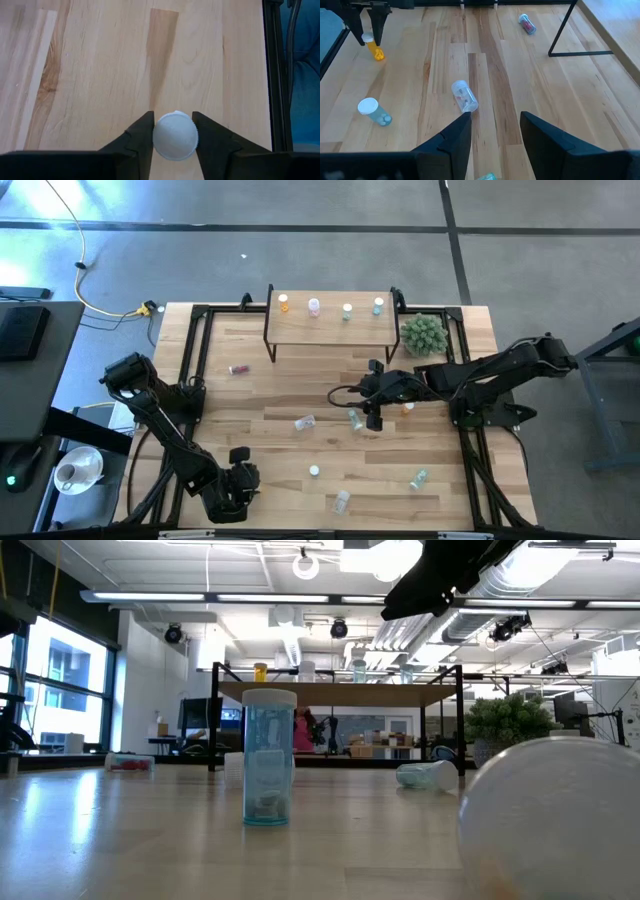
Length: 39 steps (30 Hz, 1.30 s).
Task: Pick and place medicine bottles onto shelf by color
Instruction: Put the bottom orange pill bottle on the shelf and aligned with the other orange pill bottle
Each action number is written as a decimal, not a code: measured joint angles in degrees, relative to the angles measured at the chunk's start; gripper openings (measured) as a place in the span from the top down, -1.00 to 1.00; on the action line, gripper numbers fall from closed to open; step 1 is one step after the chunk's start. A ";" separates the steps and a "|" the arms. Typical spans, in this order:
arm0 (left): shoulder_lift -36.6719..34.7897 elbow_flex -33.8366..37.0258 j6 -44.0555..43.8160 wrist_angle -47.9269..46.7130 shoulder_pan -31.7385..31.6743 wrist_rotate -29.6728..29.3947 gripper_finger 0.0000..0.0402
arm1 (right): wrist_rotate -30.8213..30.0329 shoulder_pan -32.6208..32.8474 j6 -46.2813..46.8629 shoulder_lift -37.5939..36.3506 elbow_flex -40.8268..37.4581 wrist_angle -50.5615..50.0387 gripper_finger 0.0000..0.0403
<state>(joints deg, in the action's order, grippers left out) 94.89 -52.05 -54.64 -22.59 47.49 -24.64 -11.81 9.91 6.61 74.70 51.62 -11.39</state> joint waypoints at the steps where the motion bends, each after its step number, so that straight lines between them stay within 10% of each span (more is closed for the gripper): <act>1: 0.00 0.00 0.60 -0.02 -0.20 -0.01 0.47 | 0.00 0.00 0.00 0.00 0.00 -0.01 0.20; 19: -10.14 -0.07 33.05 -4.24 -16.65 6.49 0.45 | -0.07 0.28 3.74 0.02 0.00 0.13 0.20; 39: -27.82 -7.54 65.80 -7.56 -59.33 6.03 0.43 | -2.54 0.28 6.53 0.50 0.00 -0.02 0.20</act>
<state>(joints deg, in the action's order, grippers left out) 67.07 -59.59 11.16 -30.15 -11.84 -18.61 -14.35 10.20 13.14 75.19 51.62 -11.41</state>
